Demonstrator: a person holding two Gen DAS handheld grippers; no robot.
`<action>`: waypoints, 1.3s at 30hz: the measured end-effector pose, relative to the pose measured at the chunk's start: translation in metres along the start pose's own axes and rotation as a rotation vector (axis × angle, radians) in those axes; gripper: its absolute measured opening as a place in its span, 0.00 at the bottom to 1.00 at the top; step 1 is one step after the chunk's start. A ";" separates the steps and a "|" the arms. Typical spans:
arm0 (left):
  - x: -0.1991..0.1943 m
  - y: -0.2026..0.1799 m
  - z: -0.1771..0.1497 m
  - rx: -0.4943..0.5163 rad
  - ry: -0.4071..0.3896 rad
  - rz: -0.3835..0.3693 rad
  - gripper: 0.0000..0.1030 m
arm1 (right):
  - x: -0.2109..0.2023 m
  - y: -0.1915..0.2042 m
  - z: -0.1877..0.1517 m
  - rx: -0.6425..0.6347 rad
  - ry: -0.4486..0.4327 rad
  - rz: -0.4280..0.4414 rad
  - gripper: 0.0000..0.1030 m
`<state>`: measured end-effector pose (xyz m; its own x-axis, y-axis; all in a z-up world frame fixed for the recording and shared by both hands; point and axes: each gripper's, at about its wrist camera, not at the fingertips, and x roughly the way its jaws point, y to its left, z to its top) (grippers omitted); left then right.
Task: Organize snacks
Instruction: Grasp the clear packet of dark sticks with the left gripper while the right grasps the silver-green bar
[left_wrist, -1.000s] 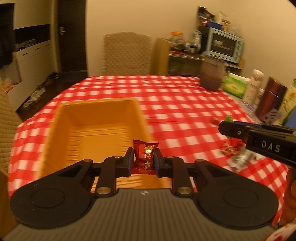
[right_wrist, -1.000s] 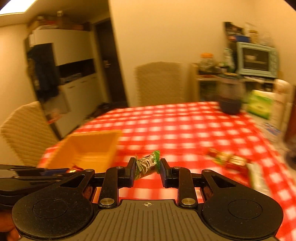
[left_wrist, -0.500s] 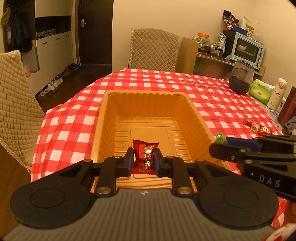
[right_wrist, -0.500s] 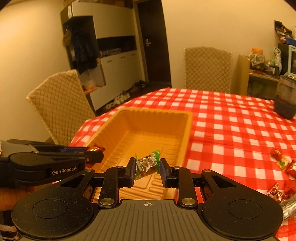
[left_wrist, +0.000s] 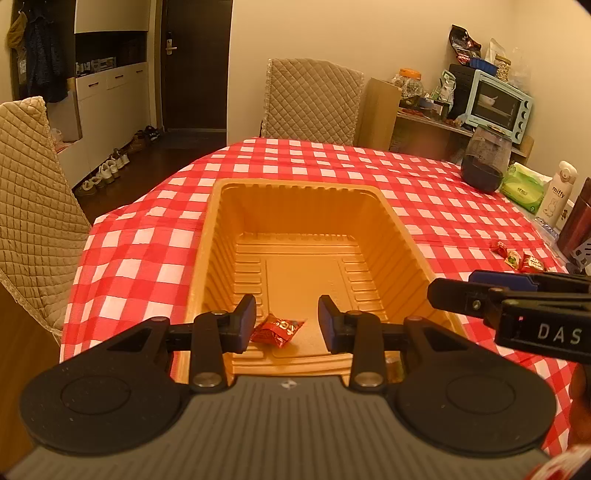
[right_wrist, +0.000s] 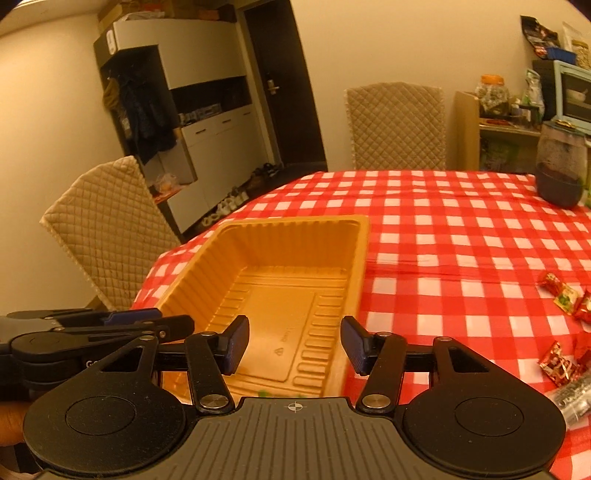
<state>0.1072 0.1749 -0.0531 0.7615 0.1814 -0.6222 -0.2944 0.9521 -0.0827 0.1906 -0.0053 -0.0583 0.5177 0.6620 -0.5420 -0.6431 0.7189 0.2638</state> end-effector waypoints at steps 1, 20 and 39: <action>0.001 -0.002 0.000 0.002 0.002 -0.002 0.32 | -0.002 -0.001 0.000 0.005 -0.002 0.000 0.53; -0.002 -0.080 0.013 0.097 -0.031 -0.158 0.46 | -0.065 -0.057 0.005 0.147 -0.122 -0.239 0.54; 0.046 -0.246 0.004 0.332 0.070 -0.474 0.70 | -0.186 -0.203 -0.001 0.291 -0.138 -0.518 0.54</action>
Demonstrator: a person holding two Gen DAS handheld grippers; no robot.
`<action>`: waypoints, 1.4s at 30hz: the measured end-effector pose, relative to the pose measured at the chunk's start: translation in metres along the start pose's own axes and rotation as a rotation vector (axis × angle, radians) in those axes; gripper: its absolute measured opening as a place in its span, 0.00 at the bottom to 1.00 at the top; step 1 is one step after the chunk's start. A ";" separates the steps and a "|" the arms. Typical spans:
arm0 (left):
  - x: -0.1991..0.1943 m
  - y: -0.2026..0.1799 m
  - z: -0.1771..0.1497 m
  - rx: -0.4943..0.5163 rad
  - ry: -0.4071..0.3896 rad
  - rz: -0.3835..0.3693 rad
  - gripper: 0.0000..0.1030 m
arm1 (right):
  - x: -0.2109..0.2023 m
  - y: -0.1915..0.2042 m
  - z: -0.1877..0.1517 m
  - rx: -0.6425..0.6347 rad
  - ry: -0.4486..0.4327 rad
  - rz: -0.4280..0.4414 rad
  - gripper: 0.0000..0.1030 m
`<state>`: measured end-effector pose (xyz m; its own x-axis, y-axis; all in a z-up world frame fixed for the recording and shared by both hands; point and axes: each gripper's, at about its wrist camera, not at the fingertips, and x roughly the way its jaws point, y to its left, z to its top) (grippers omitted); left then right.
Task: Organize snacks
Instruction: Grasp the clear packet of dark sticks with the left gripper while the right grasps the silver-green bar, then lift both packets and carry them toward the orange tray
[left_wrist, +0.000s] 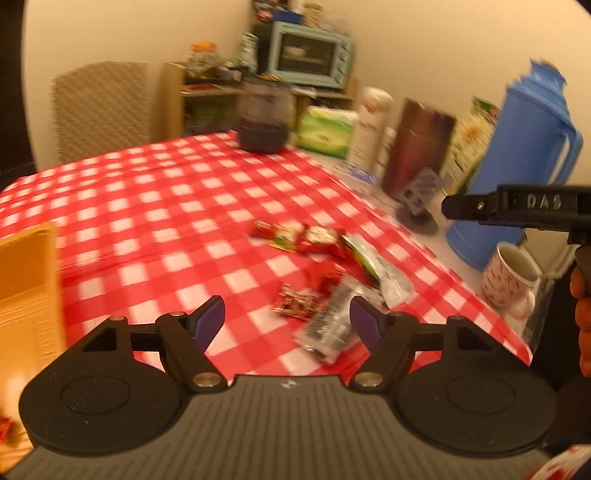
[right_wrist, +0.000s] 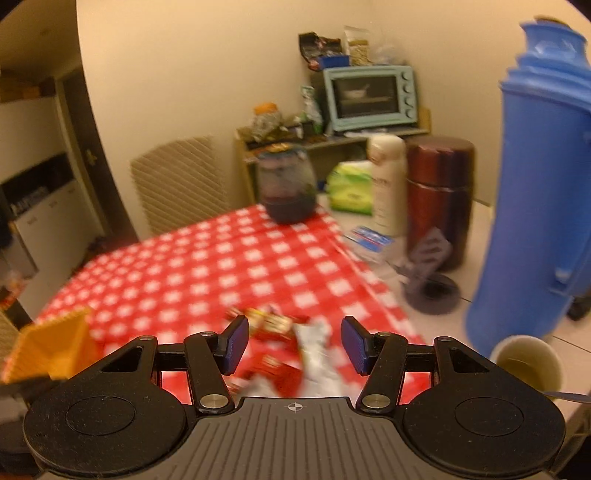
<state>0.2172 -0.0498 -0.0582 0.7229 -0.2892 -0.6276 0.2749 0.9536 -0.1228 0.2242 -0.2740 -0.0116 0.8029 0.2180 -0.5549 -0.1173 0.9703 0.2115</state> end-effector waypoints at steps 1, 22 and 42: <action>0.008 -0.005 -0.001 0.023 0.010 -0.013 0.69 | 0.004 -0.006 -0.006 -0.006 0.011 -0.009 0.54; 0.090 -0.037 -0.019 0.224 0.122 -0.097 0.35 | 0.093 -0.039 -0.051 -0.080 0.112 -0.018 0.54; 0.045 0.004 -0.048 0.060 0.131 0.108 0.35 | 0.121 -0.018 -0.061 -0.226 0.126 0.003 0.21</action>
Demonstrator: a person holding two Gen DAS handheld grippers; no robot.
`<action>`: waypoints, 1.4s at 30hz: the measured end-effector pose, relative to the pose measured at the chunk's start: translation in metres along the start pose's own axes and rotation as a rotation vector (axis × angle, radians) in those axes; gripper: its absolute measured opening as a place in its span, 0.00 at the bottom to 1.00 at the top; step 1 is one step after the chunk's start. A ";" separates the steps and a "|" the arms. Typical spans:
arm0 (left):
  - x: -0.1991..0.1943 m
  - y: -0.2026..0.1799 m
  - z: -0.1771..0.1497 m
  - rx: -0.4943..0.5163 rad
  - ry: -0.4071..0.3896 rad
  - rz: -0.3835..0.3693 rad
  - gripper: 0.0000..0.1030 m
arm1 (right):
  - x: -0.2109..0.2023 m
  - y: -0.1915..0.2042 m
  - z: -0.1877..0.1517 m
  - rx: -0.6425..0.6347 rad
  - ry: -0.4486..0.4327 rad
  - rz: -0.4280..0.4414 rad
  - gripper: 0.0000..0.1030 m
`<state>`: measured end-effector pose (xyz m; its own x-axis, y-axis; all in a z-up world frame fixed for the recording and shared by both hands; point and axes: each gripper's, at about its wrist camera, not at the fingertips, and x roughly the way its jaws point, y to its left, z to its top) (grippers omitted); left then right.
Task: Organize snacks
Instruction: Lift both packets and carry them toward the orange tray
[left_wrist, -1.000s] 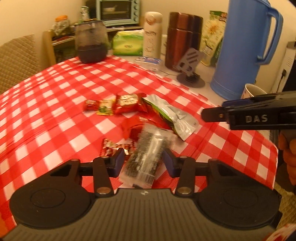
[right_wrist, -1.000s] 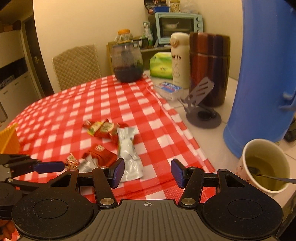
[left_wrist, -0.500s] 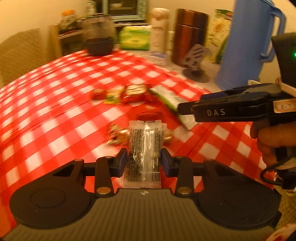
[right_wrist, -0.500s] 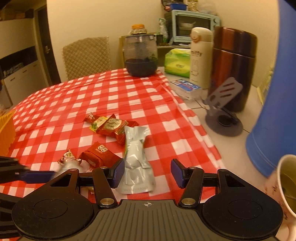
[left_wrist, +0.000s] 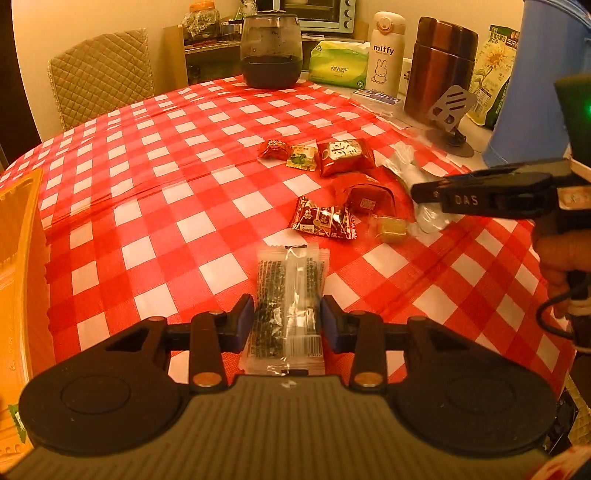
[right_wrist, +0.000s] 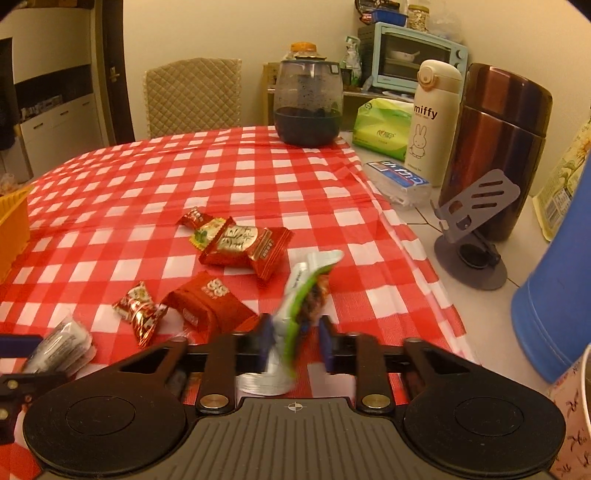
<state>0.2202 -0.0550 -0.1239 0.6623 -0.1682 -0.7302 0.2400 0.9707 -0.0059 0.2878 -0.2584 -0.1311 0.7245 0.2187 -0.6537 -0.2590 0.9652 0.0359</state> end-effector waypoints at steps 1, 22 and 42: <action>0.000 -0.001 -0.001 0.003 0.000 0.000 0.35 | -0.003 0.000 -0.002 0.001 0.002 -0.001 0.21; -0.005 0.003 0.000 -0.028 0.010 -0.012 0.40 | -0.030 -0.024 -0.021 0.165 0.035 -0.055 0.55; 0.003 -0.004 -0.001 0.042 0.025 -0.006 0.34 | -0.032 -0.003 -0.025 0.052 0.026 -0.131 0.25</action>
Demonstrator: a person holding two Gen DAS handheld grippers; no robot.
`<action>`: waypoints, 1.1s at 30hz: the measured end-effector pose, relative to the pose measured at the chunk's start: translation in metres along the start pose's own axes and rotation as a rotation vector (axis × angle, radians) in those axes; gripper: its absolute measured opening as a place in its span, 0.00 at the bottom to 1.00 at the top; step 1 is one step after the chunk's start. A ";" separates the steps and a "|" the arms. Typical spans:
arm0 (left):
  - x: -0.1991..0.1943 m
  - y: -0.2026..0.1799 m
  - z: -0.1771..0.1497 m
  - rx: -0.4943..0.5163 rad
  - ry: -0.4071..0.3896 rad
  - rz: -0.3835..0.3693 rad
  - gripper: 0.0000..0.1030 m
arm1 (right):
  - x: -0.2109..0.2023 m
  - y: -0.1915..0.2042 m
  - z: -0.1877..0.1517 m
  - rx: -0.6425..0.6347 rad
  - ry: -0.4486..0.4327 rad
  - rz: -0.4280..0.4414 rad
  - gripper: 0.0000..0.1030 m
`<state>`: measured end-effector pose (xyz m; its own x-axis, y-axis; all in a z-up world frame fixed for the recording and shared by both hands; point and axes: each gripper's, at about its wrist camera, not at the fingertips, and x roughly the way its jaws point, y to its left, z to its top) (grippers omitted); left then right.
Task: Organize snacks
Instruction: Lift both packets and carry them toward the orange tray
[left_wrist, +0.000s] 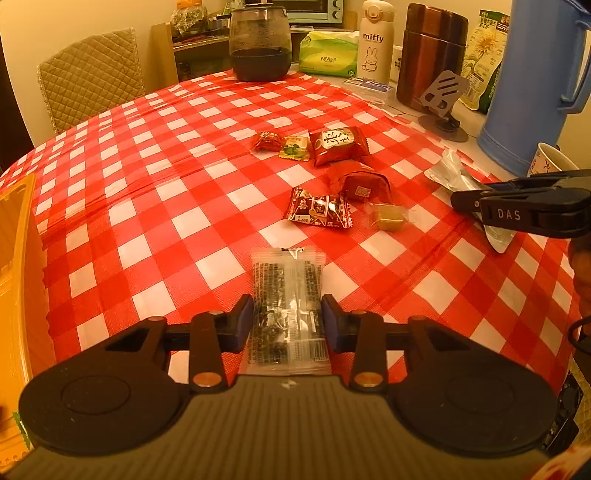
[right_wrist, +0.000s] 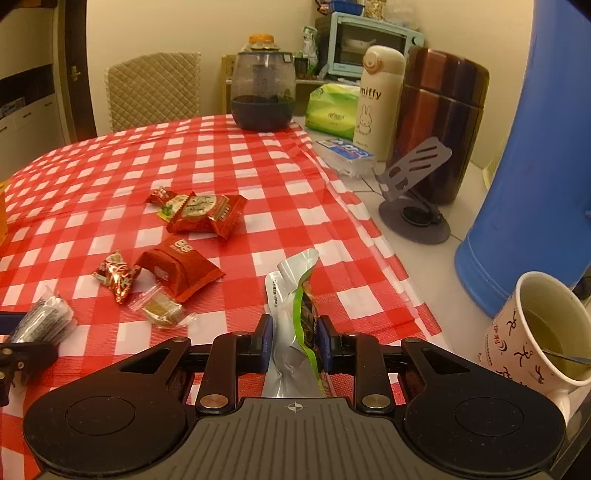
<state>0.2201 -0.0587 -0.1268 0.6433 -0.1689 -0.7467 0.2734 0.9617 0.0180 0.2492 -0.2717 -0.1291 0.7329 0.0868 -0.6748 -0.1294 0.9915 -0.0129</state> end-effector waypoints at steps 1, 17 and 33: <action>0.000 0.000 0.000 -0.004 -0.002 0.001 0.34 | -0.002 0.002 0.000 -0.004 -0.002 -0.001 0.25; -0.061 0.012 0.026 -0.093 -0.097 0.018 0.33 | -0.062 0.023 0.034 -0.015 -0.093 0.058 0.25; -0.161 0.062 0.012 -0.214 -0.185 0.129 0.33 | -0.142 0.108 0.080 -0.108 -0.206 0.227 0.25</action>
<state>0.1425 0.0251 0.0026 0.7874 -0.0603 -0.6135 0.0374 0.9980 -0.0501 0.1843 -0.1688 0.0241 0.7953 0.3337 -0.5061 -0.3676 0.9293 0.0351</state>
